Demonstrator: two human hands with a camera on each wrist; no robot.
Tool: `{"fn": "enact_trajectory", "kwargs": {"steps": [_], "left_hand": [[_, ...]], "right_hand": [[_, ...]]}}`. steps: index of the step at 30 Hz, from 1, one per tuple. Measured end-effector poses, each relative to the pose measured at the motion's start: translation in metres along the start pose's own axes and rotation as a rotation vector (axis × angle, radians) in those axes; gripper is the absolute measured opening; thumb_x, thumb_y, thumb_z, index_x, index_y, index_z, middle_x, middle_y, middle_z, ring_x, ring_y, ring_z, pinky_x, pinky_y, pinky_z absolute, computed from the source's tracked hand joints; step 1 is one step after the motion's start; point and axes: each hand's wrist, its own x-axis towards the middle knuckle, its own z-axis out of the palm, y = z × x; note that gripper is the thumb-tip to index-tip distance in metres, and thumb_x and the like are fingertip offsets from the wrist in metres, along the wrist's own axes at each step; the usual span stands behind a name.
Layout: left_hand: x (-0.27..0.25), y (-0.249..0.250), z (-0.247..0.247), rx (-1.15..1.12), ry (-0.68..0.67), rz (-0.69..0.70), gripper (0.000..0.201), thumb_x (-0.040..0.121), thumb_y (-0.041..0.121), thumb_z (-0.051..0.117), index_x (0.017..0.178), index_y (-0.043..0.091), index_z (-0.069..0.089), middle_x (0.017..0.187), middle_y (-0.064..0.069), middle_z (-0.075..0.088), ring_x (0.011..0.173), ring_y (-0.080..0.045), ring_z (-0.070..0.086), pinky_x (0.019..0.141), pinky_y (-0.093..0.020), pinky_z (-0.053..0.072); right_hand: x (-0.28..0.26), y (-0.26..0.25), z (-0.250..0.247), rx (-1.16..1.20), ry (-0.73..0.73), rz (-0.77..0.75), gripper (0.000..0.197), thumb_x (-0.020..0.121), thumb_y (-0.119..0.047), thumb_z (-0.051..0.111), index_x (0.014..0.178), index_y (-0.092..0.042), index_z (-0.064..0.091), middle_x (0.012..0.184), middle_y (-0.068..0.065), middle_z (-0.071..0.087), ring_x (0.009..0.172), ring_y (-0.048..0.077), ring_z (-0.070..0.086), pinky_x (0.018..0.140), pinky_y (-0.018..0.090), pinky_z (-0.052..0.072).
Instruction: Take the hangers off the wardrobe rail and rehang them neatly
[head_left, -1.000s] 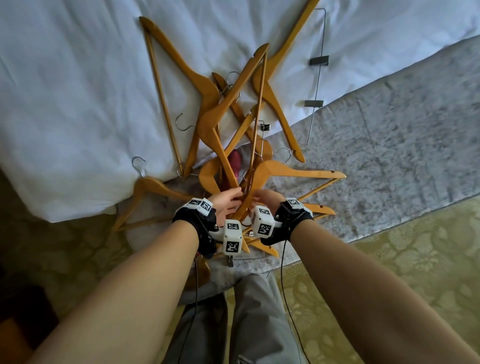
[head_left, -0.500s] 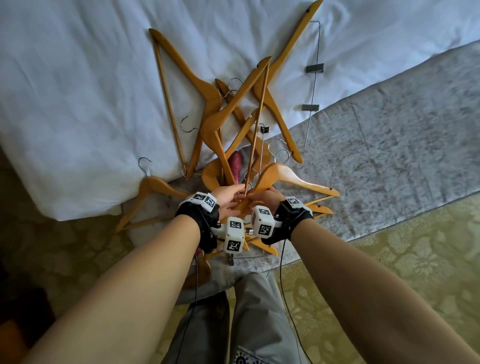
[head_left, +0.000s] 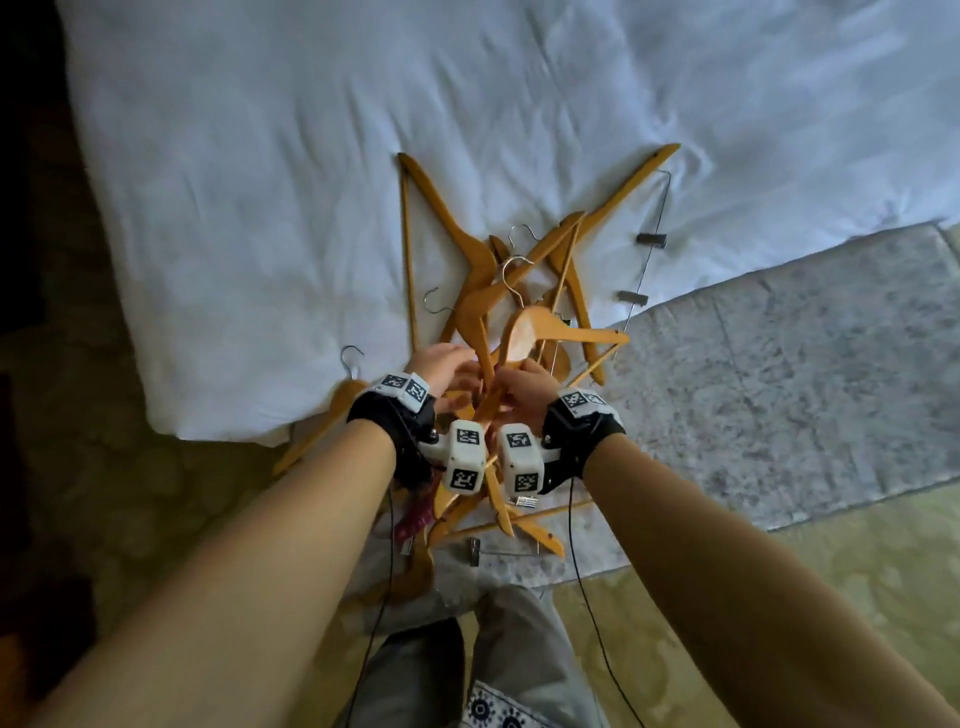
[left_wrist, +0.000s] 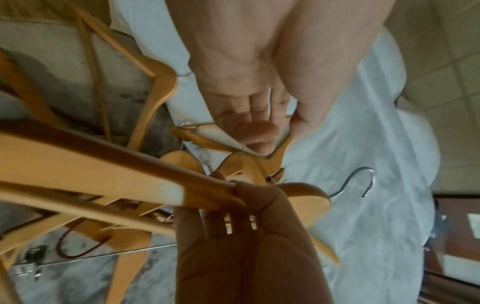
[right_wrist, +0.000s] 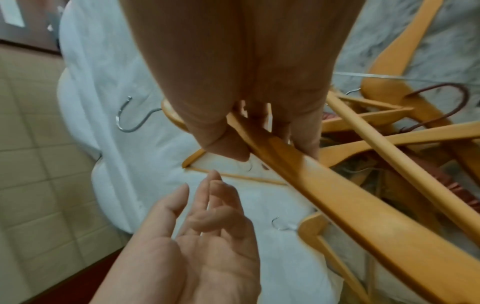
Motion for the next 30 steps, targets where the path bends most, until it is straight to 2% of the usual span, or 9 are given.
{"fn": "enact_trajectory", "kwargs": {"steps": [3, 7, 9, 11, 16, 19, 24, 27, 30], "left_hand": [[-0.018, 0.025, -0.020, -0.122, 0.180, 0.125, 0.011, 0.084, 0.011, 0.062, 0.075, 0.013, 0.067, 0.072, -0.005, 0.067, 0.055, -0.017, 0.057, 0.043, -0.022, 0.042], [-0.049, 0.050, -0.052, -0.183, 0.106, 0.148, 0.009, 0.084, 0.021, 0.067, 0.085, 0.013, 0.070, 0.084, -0.005, 0.072, 0.063, -0.016, 0.062, 0.050, -0.023, 0.043], [-0.066, 0.061, -0.073, -0.172, 0.032, 0.170, 0.015, 0.084, 0.025, 0.069, 0.094, 0.014, 0.070, 0.093, -0.004, 0.072, 0.077, -0.018, 0.062, 0.054, -0.023, 0.043], [-0.086, 0.070, -0.095, -0.166, 0.008, 0.216, 0.014, 0.085, 0.026, 0.070, 0.095, 0.015, 0.069, 0.091, -0.002, 0.070, 0.081, -0.018, 0.061, 0.056, -0.024, 0.044], [-0.141, 0.079, -0.152, -0.134, 0.070, 0.324, 0.015, 0.082, 0.021, 0.075, 0.091, 0.011, 0.068, 0.077, -0.002, 0.066, 0.067, -0.013, 0.057, 0.054, -0.022, 0.042], [-0.175, 0.076, -0.192, -0.224, 0.111, 0.352, 0.016, 0.082, 0.015, 0.074, 0.092, 0.005, 0.066, 0.070, -0.005, 0.064, 0.061, -0.014, 0.055, 0.051, -0.021, 0.040], [-0.240, 0.062, -0.263, -0.369, 0.243, 0.421, 0.015, 0.084, 0.008, 0.069, 0.073, 0.007, 0.060, 0.057, -0.005, 0.056, 0.050, -0.012, 0.045, 0.043, -0.019, 0.035], [-0.285, 0.045, -0.306, -0.431, 0.288, 0.481, 0.015, 0.087, 0.008, 0.067, 0.075, 0.006, 0.058, 0.060, -0.007, 0.055, 0.051, -0.014, 0.045, 0.041, -0.019, 0.037], [-0.330, 0.018, -0.347, -0.521, 0.348, 0.541, 0.012, 0.086, 0.007, 0.066, 0.077, 0.004, 0.060, 0.064, -0.010, 0.056, 0.051, -0.016, 0.048, 0.042, -0.021, 0.041]], "right_hand": [[-0.021, -0.024, 0.027, -0.063, -0.056, -0.065, 0.010, 0.092, 0.001, 0.049, 0.093, -0.009, 0.051, 0.075, 0.013, 0.057, 0.066, 0.026, 0.059, 0.059, 0.046, 0.059], [-0.051, -0.052, 0.068, -0.142, -0.186, -0.124, 0.018, 0.085, 0.005, 0.050, 0.095, -0.009, 0.053, 0.080, 0.017, 0.063, 0.064, 0.027, 0.059, 0.052, 0.033, 0.052], [-0.065, -0.065, 0.087, -0.206, -0.211, -0.146, 0.022, 0.086, 0.009, 0.046, 0.094, -0.010, 0.053, 0.074, 0.013, 0.056, 0.059, 0.022, 0.054, 0.050, 0.030, 0.051], [-0.082, -0.077, 0.106, -0.317, -0.239, -0.170, 0.025, 0.087, 0.011, 0.042, 0.094, -0.010, 0.053, 0.071, 0.011, 0.050, 0.057, 0.020, 0.050, 0.046, 0.027, 0.049], [-0.124, -0.098, 0.165, -0.748, -0.345, -0.290, 0.022, 0.089, 0.006, 0.040, 0.089, -0.012, 0.054, 0.074, 0.010, 0.048, 0.059, 0.018, 0.048, 0.057, 0.031, 0.048], [-0.155, -0.106, 0.205, -0.873, -0.410, -0.328, 0.023, 0.088, 0.009, 0.040, 0.088, -0.009, 0.055, 0.073, 0.010, 0.047, 0.056, 0.017, 0.045, 0.056, 0.030, 0.044], [-0.221, -0.099, 0.279, -1.057, -0.452, -0.460, 0.022, 0.089, 0.003, 0.039, 0.083, -0.009, 0.057, 0.065, 0.009, 0.044, 0.053, 0.017, 0.040, 0.054, 0.026, 0.039], [-0.262, -0.087, 0.325, -1.177, -0.472, -0.571, 0.020, 0.084, 0.000, 0.044, 0.081, -0.011, 0.061, 0.072, 0.010, 0.048, 0.058, 0.017, 0.044, 0.058, 0.027, 0.042], [-0.305, -0.066, 0.367, -1.304, -0.515, -0.662, 0.017, 0.087, -0.001, 0.047, 0.084, -0.009, 0.061, 0.068, 0.008, 0.051, 0.058, 0.016, 0.047, 0.056, 0.022, 0.045]]}}
